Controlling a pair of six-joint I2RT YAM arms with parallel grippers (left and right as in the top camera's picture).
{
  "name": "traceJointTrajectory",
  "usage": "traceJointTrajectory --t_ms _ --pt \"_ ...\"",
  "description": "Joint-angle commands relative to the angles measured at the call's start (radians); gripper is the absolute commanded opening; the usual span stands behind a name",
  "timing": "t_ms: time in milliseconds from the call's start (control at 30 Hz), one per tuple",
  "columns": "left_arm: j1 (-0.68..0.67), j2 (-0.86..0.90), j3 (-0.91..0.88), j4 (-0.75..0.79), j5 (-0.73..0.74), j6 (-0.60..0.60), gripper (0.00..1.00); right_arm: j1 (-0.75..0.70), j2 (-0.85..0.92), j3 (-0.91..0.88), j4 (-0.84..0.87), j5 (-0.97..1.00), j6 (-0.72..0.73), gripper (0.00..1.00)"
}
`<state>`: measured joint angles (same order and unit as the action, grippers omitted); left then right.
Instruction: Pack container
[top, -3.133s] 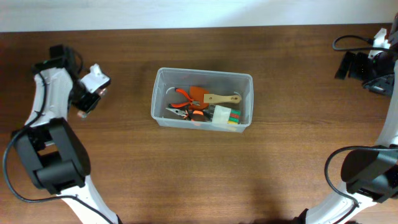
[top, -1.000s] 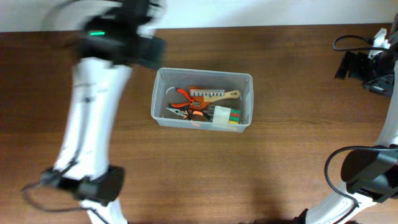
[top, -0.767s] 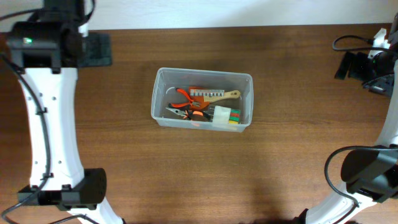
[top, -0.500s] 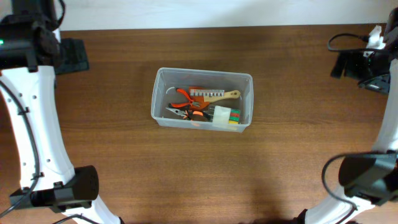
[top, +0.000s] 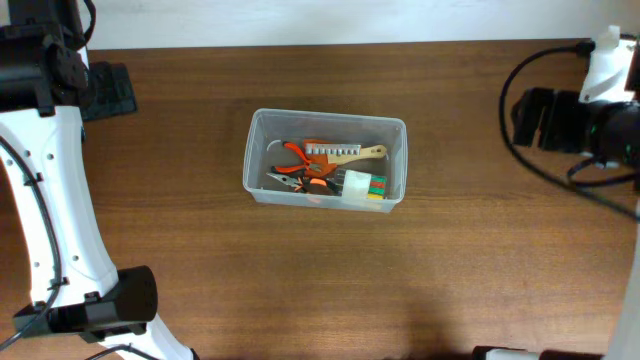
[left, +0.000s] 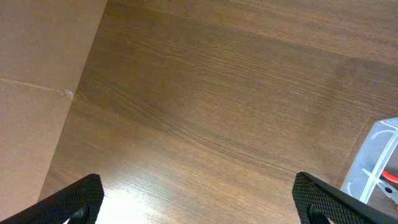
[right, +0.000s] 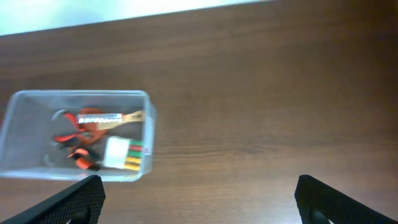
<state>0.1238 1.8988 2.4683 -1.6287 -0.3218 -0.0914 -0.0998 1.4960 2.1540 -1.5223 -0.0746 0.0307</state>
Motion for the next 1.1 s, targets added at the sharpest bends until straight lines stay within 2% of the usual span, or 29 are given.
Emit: traceJointTrajectory --t_ms 0,133,233,367,467,533,633,767,933,1067 --pt "0.002 0.001 0.002 0.0 0.003 -0.013 0.99 0.058 -0.054 0.004 0.0 -0.008 0.011 0.99" --pt "0.002 0.001 0.002 0.0 0.003 -0.013 0.99 0.089 -0.138 -0.013 0.0 -0.006 0.011 0.99" --pt "0.002 0.001 0.002 0.0 0.003 -0.013 0.99 0.089 -0.253 -0.108 0.053 0.074 -0.011 0.99" --pt "0.002 0.001 0.002 0.0 0.003 -0.013 0.99 0.089 -0.479 -0.418 0.317 0.13 -0.011 0.99" --pt "0.002 0.001 0.002 0.0 0.003 -0.013 0.99 0.089 -0.683 -0.748 0.558 0.132 -0.011 0.98" --pt "0.002 0.001 0.002 0.0 0.003 -0.013 0.99 0.09 -0.816 -0.962 0.66 0.132 -0.011 0.99" --pt "0.002 0.001 0.002 0.0 0.003 -0.013 0.99 0.09 -0.999 -1.234 0.721 0.132 -0.011 0.98" --pt "0.002 0.001 0.002 0.0 0.003 -0.013 0.99 0.108 -1.194 -1.499 0.759 0.132 -0.011 0.99" --pt "0.002 0.001 0.002 0.0 0.003 -0.013 0.99 0.121 -1.341 -1.716 0.838 0.132 -0.011 0.98" --pt "0.002 0.001 0.002 0.0 0.003 -0.013 0.99 0.117 -1.382 -1.823 0.848 0.133 -0.011 0.98"
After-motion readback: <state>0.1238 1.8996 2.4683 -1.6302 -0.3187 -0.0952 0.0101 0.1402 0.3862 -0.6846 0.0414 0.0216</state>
